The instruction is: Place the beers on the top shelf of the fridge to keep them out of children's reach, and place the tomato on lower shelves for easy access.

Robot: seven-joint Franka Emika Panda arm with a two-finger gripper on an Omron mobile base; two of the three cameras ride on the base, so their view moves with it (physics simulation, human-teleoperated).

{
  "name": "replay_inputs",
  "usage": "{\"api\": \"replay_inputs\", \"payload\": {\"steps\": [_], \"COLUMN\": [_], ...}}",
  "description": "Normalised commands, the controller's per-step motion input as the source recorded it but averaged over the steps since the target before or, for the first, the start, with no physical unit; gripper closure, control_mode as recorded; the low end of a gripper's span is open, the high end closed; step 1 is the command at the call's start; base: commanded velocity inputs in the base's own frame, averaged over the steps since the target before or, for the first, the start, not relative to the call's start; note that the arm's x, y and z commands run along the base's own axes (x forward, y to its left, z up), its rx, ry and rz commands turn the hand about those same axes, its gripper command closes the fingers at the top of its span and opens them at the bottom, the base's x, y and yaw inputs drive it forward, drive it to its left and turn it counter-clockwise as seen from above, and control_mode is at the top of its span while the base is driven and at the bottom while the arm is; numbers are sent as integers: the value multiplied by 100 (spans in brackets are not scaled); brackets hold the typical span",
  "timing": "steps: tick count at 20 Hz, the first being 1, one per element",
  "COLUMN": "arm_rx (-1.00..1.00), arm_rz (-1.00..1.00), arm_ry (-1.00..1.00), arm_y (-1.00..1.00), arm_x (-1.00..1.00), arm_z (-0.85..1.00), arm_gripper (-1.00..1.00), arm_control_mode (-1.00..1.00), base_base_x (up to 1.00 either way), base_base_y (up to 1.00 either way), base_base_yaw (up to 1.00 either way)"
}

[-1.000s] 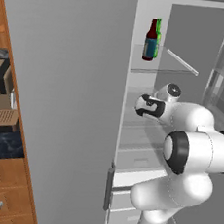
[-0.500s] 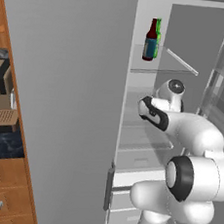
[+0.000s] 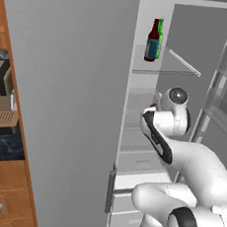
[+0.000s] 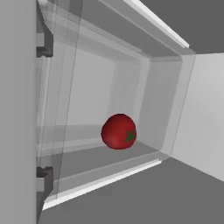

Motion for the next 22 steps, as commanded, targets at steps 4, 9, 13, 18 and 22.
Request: {"api": "replay_inputs", "payload": {"steps": [4, 9, 13, 18, 22], "arm_rx": [-2, -1, -3, -7, -11], "arm_rz": [0, 0, 0, 0, 0], "arm_ry": [-1, -2, -8, -16, -17], "arm_y": [1, 4, 20, 37, 50], "arm_x": [-97, -100, -99, -87, -88], "arm_z": [19, 31, 48, 66, 63], "arm_gripper": [-100, -100, -100, -100, -100], "arm_control_mode": [-100, -100, -100, -100, -100], "base_base_x": [0, 0, 0, 0, 0], "base_base_y": [0, 0, 0, 0, 0], "base_base_yaw": [0, 0, 0, 0, 0]}}
